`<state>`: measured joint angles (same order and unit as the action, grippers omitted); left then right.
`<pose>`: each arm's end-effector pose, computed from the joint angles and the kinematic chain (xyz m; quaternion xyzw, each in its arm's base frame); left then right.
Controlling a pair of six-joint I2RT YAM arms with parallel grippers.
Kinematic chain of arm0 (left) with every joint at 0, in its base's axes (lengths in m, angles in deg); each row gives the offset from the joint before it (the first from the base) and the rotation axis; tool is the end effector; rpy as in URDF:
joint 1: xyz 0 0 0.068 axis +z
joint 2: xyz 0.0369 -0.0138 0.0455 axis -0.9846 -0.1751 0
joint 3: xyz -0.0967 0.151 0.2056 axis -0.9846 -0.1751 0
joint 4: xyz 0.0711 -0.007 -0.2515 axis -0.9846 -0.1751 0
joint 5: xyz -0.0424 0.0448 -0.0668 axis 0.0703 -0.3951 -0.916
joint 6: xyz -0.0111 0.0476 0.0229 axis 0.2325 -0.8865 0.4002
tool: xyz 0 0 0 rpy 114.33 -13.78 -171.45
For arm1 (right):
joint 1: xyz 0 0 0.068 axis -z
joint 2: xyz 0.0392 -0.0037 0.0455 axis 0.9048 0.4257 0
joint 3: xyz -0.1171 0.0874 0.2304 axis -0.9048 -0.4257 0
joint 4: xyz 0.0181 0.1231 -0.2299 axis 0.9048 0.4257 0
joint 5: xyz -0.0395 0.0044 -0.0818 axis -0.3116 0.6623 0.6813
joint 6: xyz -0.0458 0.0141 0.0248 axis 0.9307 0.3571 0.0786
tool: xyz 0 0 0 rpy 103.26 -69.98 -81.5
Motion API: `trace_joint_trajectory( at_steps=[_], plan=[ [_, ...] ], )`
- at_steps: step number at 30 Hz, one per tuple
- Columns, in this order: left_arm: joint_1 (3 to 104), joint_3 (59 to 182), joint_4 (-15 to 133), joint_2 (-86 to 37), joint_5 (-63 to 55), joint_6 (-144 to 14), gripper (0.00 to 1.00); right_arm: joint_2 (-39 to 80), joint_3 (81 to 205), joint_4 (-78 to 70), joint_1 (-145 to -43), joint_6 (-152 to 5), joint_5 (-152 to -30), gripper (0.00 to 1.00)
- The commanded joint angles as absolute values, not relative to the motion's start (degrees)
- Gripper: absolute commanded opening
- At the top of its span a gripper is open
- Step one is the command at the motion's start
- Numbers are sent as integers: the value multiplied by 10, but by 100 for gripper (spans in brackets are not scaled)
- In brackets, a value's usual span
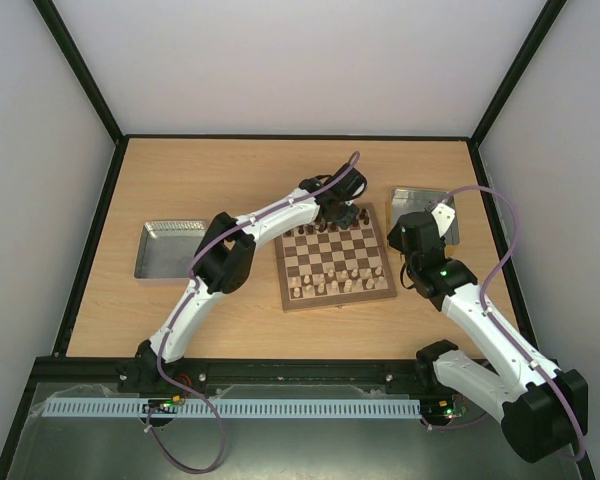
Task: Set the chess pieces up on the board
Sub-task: Place the chess piece on the chessboard.
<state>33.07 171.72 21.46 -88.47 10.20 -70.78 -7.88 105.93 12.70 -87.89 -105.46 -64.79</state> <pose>0.3728 -0.3921 0.1884 0.3130 0.8899 -0.1019 0.3158 0.1926 0.0695 0.2652 0.1993 0.8424 0.1236 0.4852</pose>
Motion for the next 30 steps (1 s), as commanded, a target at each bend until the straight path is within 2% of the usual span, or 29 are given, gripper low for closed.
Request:
trace_joint_trajectory(
  at_steps=[1,12,18,30],
  plan=[
    [332,1736,219,-882,99,-713,15,-77,1058,135,-877,-1057,-642,65],
    [332,1738,214,-879,125,-720,17,-77,1057,134,-877,-1057,-645,65],
    [332,1739,217,-872,101,-715,24,-78,1058,134,-877,-1057,-647,65],
    [351,1760,215,-792,68,-683,30,-83,1066,129,-877,-1056,-646,65]
  ],
)
